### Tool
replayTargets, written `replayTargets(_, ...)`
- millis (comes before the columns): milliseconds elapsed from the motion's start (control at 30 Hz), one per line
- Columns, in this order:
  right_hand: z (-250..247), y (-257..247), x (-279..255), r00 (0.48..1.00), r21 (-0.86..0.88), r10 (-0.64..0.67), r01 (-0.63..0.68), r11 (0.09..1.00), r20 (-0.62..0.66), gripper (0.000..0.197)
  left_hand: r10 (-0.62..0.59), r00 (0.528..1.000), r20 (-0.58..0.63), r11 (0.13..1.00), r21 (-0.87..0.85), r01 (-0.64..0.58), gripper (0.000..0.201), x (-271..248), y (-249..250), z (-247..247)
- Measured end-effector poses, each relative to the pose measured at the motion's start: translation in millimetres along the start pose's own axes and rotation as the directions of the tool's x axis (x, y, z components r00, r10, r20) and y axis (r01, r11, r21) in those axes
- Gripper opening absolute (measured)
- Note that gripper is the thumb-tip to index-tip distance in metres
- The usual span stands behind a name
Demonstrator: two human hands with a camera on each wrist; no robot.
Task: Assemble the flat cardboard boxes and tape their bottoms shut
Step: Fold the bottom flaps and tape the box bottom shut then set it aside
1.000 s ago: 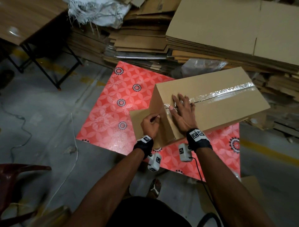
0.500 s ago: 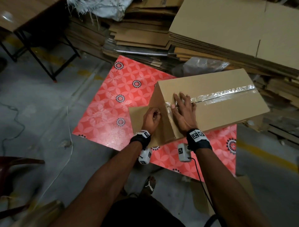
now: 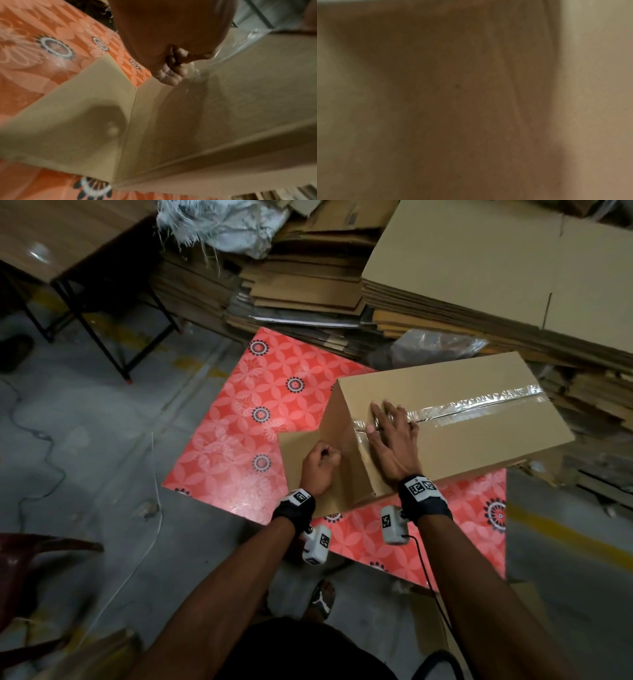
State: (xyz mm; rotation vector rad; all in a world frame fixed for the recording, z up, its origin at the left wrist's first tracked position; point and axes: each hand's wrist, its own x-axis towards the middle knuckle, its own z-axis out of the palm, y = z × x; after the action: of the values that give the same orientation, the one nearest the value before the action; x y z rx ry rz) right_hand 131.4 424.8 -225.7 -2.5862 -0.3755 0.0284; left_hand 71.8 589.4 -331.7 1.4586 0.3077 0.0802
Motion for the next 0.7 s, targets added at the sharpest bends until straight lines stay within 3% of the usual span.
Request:
replayTargets(233, -1, -2, -3, 1.000, 0.007, -0.003, 0.003, 1.000, -0.015, 0.071, -0.121, 0.993, -0.006, 0.951, -0.287, 0.114, 0.018, -10, 13, -4)
replayTargets(433, 0, -1, -3, 1.000, -0.010, -0.009, 0.009, 1.000, -0.029, 0.069, -0.199, 0.980, -0.027, 0.939, -0.292, 0.182, 0.020, -16, 15, -6)
replayTargets(567, 2, 2, 0, 1.000, -0.021, -0.009, 0.008, 1.000, -0.024, 0.068, -0.246, 0.969, -0.007, 0.915, -0.332, 0.230, 0.011, -18, 18, -5)
replayTargets(700, 2, 1, 0, 1.000, -0.014, -0.006, 0.006, 1.000, -0.023, 0.068, -0.180, 0.983, 0.021, 0.941, -0.286, 0.179, 0.036, -22, 20, -1)
